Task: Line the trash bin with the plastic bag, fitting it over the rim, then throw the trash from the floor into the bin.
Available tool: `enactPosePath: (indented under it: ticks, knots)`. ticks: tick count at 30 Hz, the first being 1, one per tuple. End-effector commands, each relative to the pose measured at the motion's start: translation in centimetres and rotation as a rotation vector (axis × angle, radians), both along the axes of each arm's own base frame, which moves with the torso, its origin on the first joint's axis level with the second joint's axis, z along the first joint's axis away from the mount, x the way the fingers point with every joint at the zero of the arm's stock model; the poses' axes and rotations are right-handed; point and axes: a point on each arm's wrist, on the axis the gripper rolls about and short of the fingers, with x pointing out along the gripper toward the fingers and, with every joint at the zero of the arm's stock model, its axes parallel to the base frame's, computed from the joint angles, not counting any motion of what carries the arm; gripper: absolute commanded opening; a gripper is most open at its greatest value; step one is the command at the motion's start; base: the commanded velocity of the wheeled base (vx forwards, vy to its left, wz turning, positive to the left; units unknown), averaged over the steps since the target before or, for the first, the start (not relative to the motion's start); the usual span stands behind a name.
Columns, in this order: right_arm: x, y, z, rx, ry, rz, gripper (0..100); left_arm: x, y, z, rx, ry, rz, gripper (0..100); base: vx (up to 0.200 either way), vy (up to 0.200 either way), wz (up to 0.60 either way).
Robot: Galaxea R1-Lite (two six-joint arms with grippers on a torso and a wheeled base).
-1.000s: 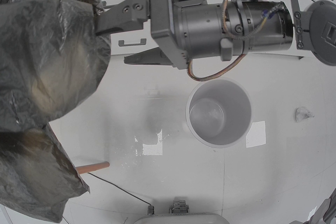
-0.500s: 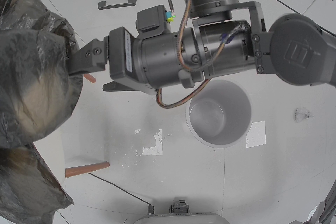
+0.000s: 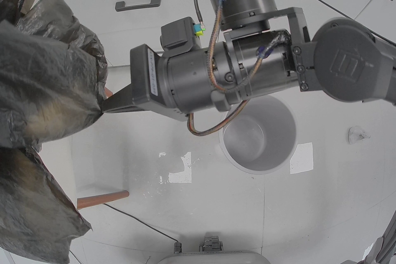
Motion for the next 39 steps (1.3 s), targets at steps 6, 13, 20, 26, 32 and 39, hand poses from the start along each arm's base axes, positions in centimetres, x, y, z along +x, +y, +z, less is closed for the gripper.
enactPosePath:
  ticks: [6,13,20,26,32,39]
  knots:
    - [-0.7,-1.2,1.5,0.019,-0.013,-0.003,0,0.0,-0.1,0.1,0.000,-0.008,0.026,0,0.000,0.000,0.00]
    - [-1.6,-4.6,4.2,0.024,-0.023,-0.040,0,-0.4,-0.2,0.1,-0.009,-0.021,0.032,0,0.000,0.000,0.00]
    - [-3.1,-9.8,6.4,-0.040,-0.004,-0.096,0,0.7,0.0,0.0,-0.007,0.022,0.010,0,0.000,0.000,0.00]
    - [-4.9,-13.6,8.6,-0.014,-0.062,-0.128,0,3.6,0.5,0.2,-0.002,0.087,-0.060,0,0.000,0.000,0.00]
    - [-6.1,-15.5,8.2,-0.032,-0.047,-0.146,0,7.1,0.6,-1.0,0.040,0.071,-0.081,0,0.000,0.000,0.00]
    - [-6.7,-16.6,7.4,-0.067,-0.052,-0.150,0,8.2,0.5,-2.4,0.138,-0.070,-0.012,0,0.000,0.000,0.00]
